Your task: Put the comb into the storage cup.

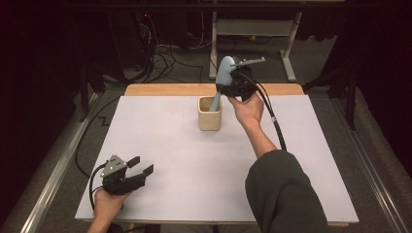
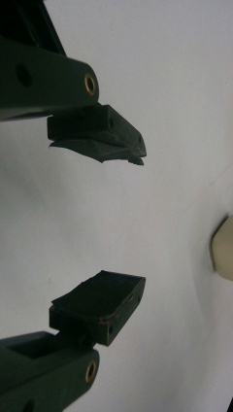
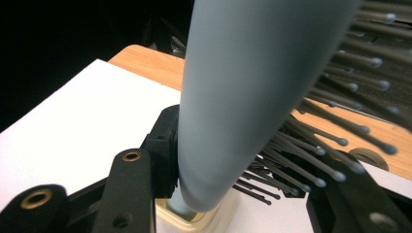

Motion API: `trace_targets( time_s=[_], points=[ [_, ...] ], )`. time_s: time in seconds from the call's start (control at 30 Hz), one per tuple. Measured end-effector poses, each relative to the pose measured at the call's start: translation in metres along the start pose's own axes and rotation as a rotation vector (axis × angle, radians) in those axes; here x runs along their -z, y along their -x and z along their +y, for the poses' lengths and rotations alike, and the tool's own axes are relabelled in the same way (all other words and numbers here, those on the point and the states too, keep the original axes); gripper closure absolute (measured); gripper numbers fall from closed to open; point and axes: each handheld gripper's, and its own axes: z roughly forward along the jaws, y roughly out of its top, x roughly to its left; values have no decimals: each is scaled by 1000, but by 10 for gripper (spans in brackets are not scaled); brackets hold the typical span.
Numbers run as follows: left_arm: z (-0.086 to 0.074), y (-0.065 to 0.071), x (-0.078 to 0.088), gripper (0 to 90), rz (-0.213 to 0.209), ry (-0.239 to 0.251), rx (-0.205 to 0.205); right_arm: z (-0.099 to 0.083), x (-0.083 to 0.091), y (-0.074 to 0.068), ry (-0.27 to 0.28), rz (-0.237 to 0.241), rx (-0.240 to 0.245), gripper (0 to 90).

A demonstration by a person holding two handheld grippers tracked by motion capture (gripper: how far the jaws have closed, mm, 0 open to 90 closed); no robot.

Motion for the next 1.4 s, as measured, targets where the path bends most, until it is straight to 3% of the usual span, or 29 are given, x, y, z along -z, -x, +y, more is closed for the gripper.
trace_targets(
  time_s=[1.4],
  points=[
    [0,1,0,356,-1,-1,-3,-22,-28,0,-76,-10,-8,529]
  ],
)
